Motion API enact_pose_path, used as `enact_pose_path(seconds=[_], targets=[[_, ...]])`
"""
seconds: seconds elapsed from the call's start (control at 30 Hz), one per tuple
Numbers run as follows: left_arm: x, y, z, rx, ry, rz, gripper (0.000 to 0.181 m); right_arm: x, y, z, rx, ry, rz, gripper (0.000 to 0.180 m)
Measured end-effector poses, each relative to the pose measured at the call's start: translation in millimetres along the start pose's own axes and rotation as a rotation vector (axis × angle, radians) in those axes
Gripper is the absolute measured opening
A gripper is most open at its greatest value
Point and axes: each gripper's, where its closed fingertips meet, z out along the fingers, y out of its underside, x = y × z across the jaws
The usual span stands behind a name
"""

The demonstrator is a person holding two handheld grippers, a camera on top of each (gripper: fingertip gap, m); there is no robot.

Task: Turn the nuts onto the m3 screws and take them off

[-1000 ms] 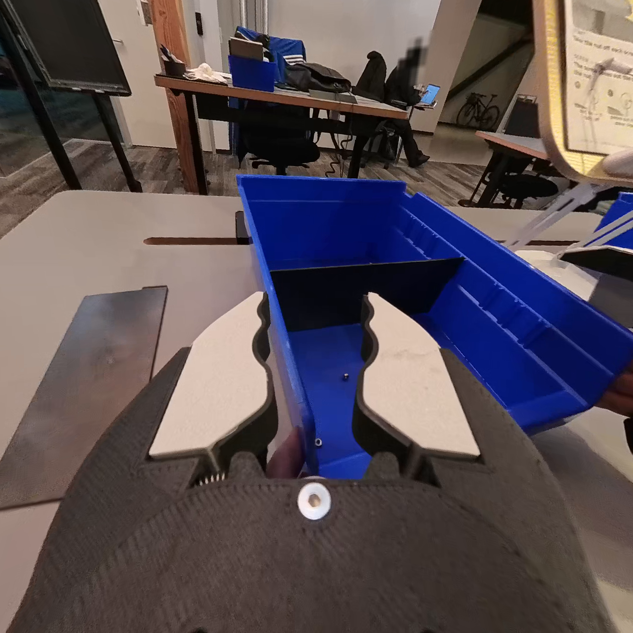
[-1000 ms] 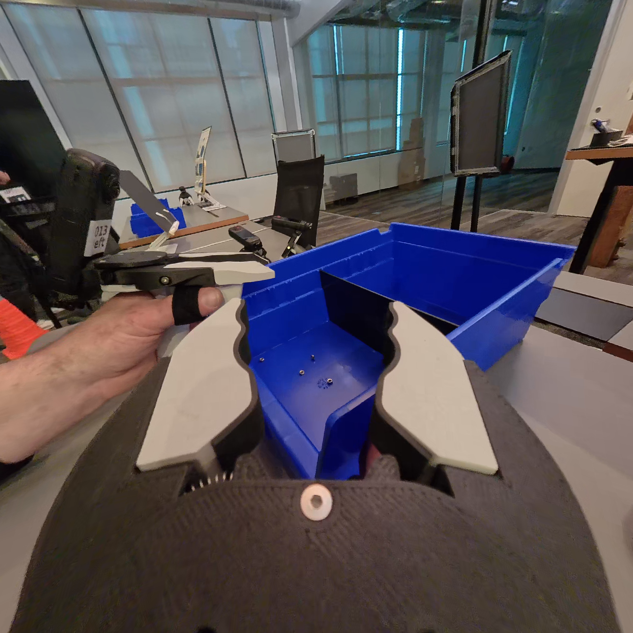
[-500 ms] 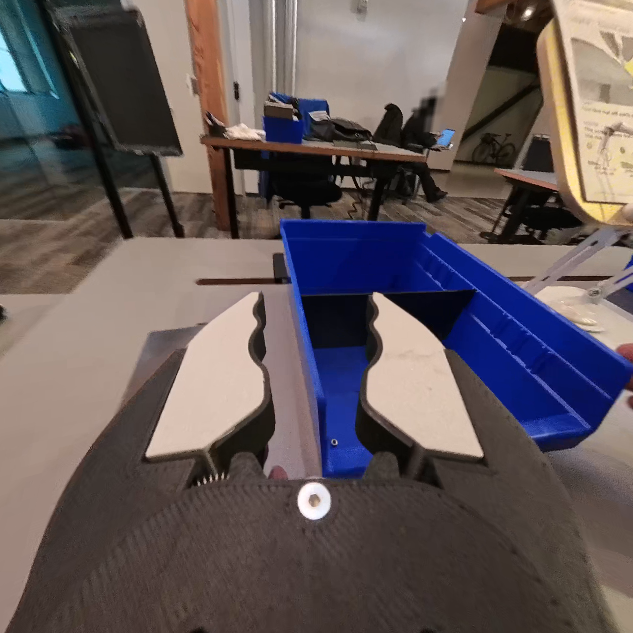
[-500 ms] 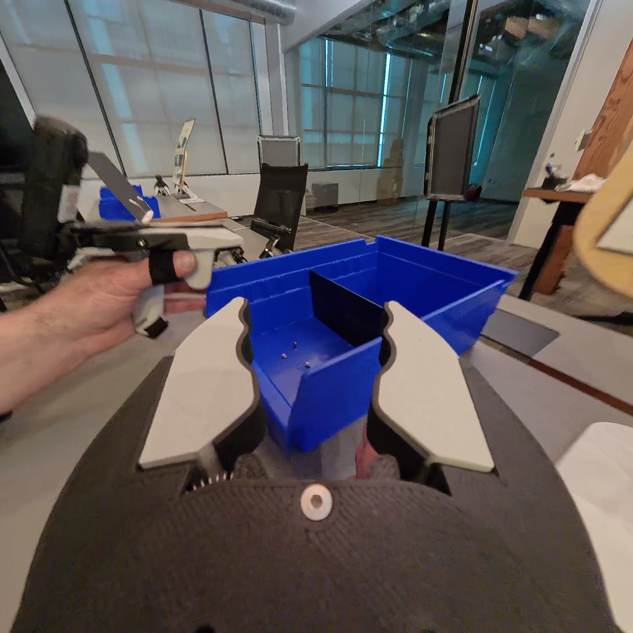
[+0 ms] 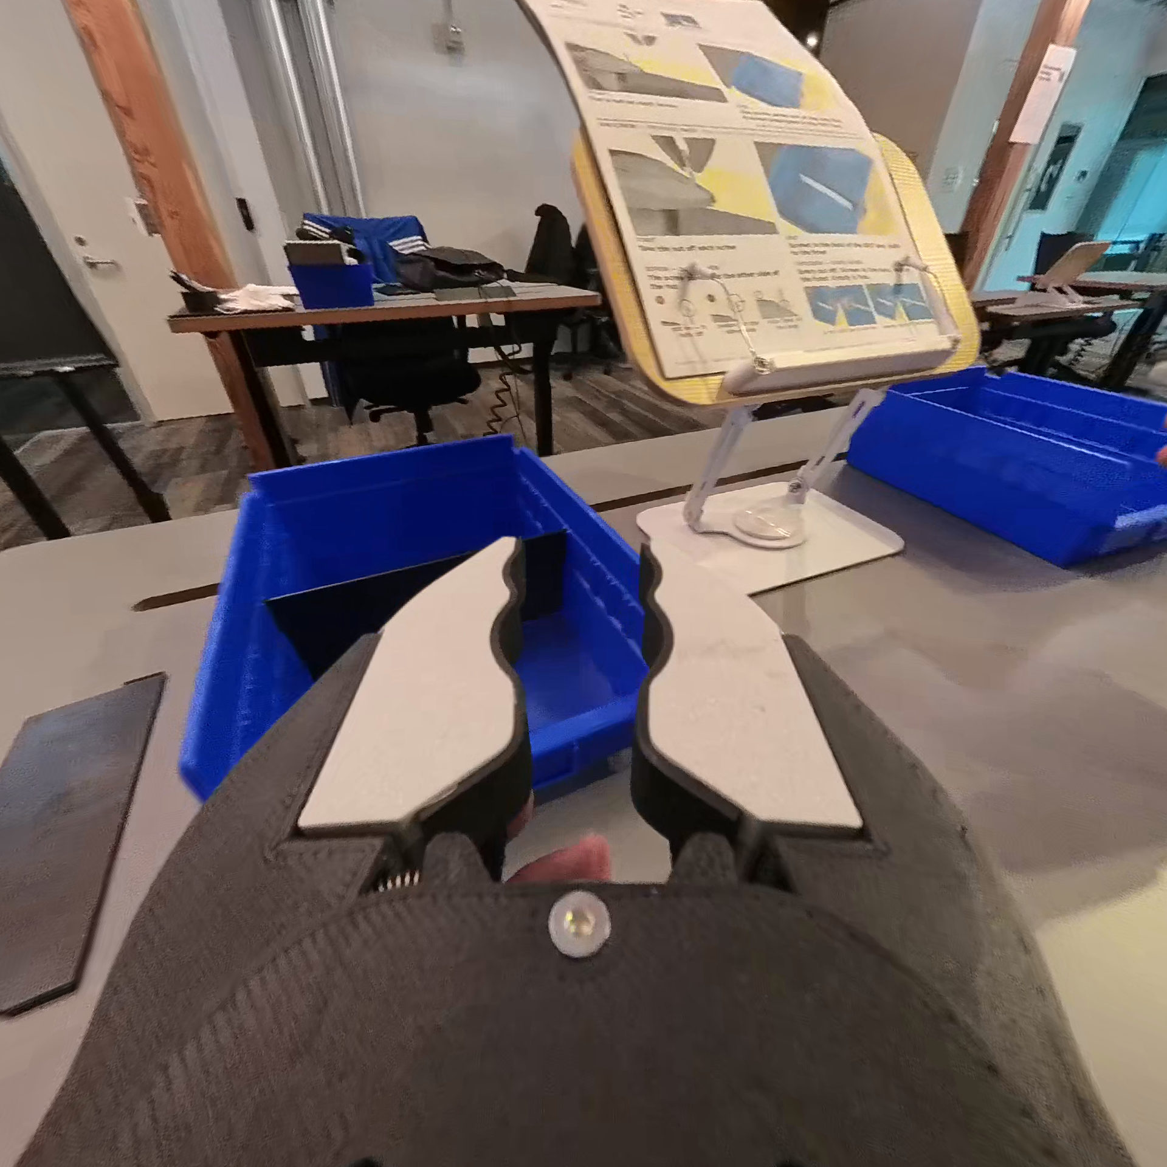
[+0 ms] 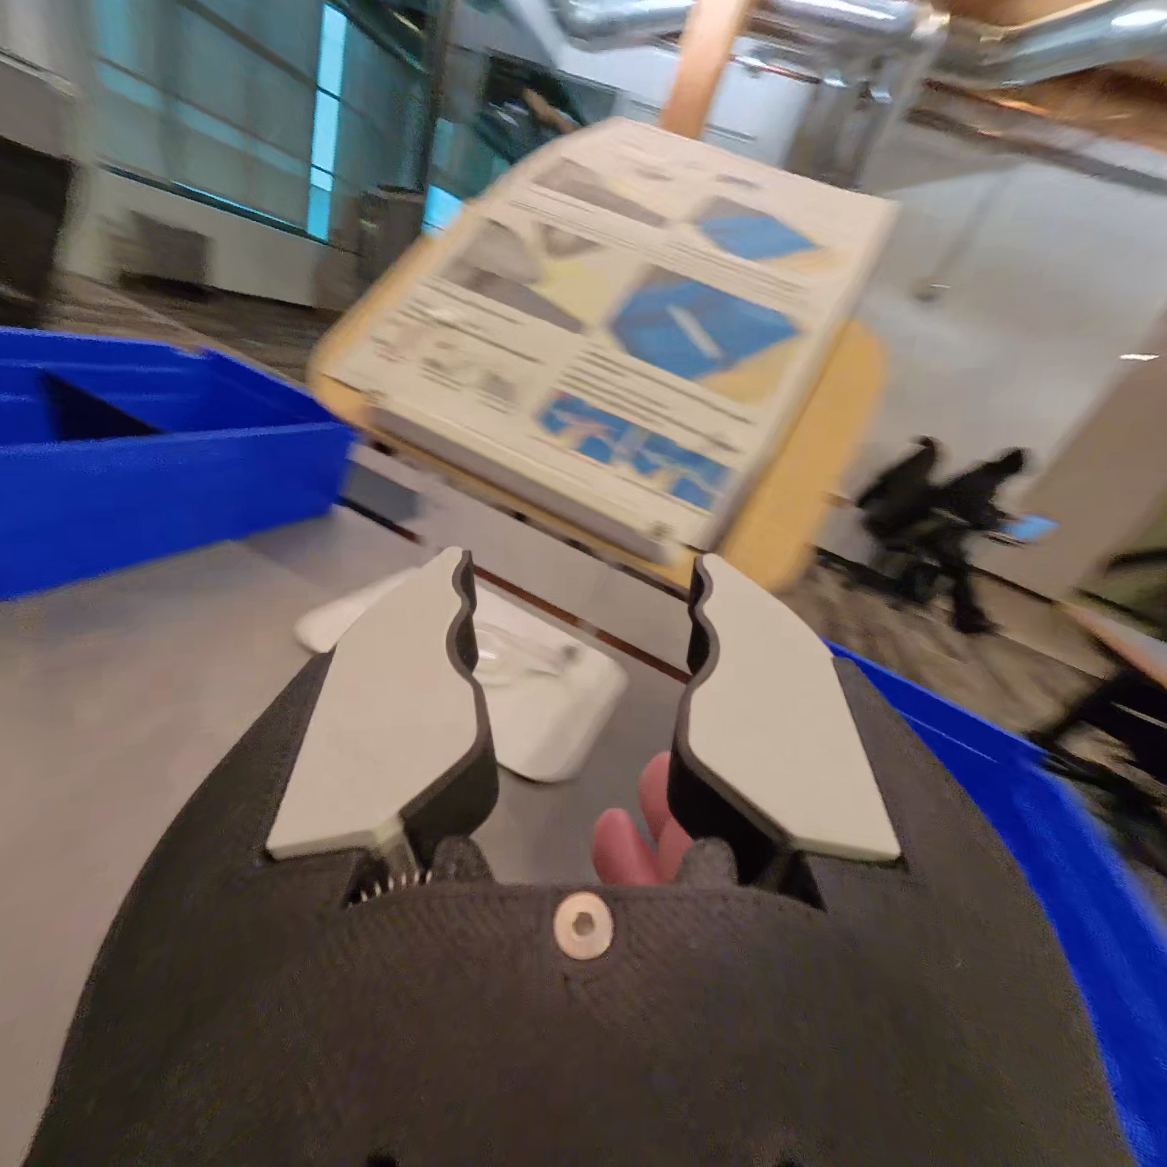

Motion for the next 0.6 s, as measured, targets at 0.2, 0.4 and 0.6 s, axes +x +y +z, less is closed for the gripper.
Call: enact_pose_path(seconds=[0.2,0.4,0.6], targets=[[49,2,21,-0.030,0.082,0.039,0.029,183,70,-75,-0.183,0.395,-0.010,0.066],[64,11,33,-0.057,0.078,0.024,0.034,256,171,-105,-0.413,0.432,0.241,0.056],[60,20,27,-0.084,0.036,0.024,0.033,249,211,-90,-0.539,0.294,0.345,0.022]])
